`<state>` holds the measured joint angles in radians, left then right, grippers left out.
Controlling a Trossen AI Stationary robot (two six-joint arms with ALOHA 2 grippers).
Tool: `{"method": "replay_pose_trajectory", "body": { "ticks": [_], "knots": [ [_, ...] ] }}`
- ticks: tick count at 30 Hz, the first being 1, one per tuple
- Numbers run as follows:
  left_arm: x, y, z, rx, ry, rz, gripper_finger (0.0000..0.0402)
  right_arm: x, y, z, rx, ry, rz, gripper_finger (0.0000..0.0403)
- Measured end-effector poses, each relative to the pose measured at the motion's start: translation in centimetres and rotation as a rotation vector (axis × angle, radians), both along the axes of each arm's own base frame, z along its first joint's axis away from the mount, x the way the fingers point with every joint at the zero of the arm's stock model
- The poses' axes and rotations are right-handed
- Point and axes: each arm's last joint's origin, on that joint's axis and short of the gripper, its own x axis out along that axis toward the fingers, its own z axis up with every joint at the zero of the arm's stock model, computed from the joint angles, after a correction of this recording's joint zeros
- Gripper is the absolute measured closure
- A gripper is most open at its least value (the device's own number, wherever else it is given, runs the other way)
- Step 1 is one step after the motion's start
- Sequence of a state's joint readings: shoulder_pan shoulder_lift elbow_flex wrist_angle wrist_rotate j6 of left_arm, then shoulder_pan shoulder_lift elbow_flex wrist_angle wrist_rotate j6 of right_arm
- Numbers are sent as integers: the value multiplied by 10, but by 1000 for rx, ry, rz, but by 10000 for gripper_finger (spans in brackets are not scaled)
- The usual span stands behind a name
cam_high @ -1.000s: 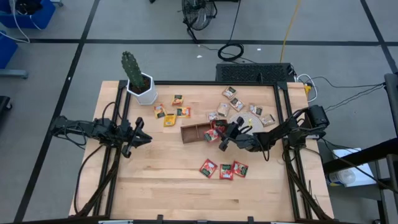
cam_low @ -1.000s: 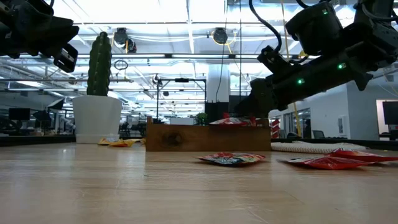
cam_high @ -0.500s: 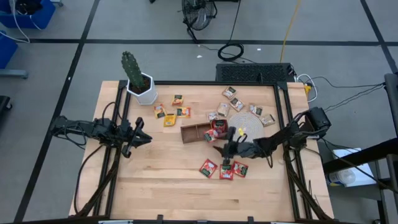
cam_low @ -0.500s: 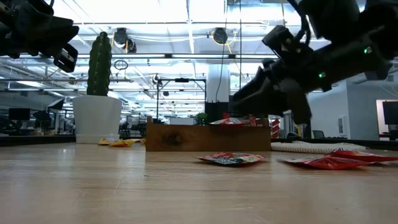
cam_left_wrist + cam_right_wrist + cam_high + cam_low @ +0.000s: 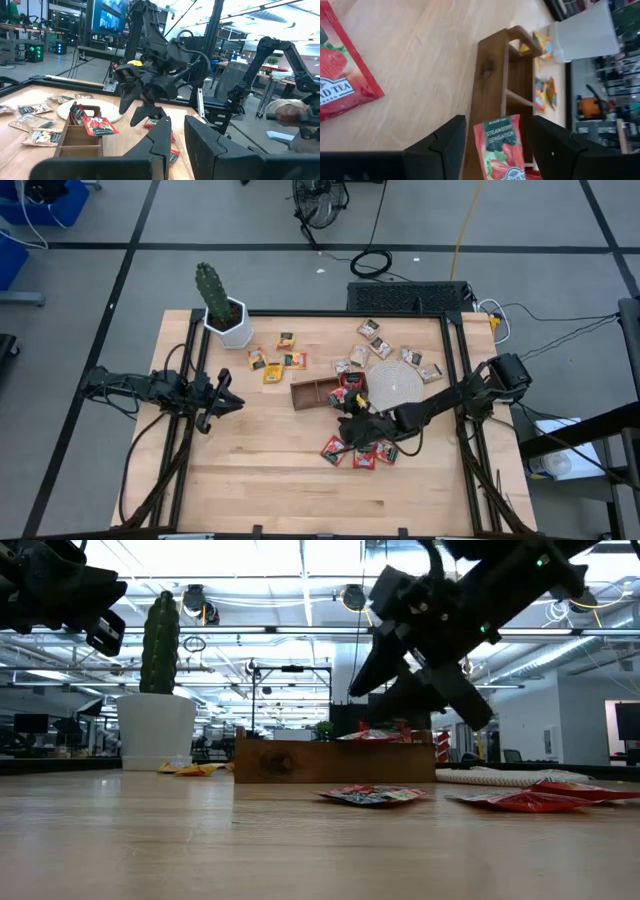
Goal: Pick & Place Tea
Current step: Put the red tea bag into the right section of the wooden organizer
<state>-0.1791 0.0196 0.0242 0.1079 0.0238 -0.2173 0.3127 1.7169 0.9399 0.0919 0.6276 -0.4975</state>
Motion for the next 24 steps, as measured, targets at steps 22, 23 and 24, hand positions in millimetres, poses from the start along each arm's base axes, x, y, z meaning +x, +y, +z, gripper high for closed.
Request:
{"method": "replay_pose_trajectory", "body": {
  "ticks": [22, 23, 24],
  "knots": [
    [0, 0, 0, 0, 0, 0, 344, 15, -11, -32, -118, 14, -78, 251],
    [0, 0, 0, 0, 0, 0, 344, 15, -11, -32, -119, 15, -77, 259],
    [0, 0, 0, 0, 1, 0, 344, 15, -11, -32, -118, 15, -77, 267]
  ]
}}
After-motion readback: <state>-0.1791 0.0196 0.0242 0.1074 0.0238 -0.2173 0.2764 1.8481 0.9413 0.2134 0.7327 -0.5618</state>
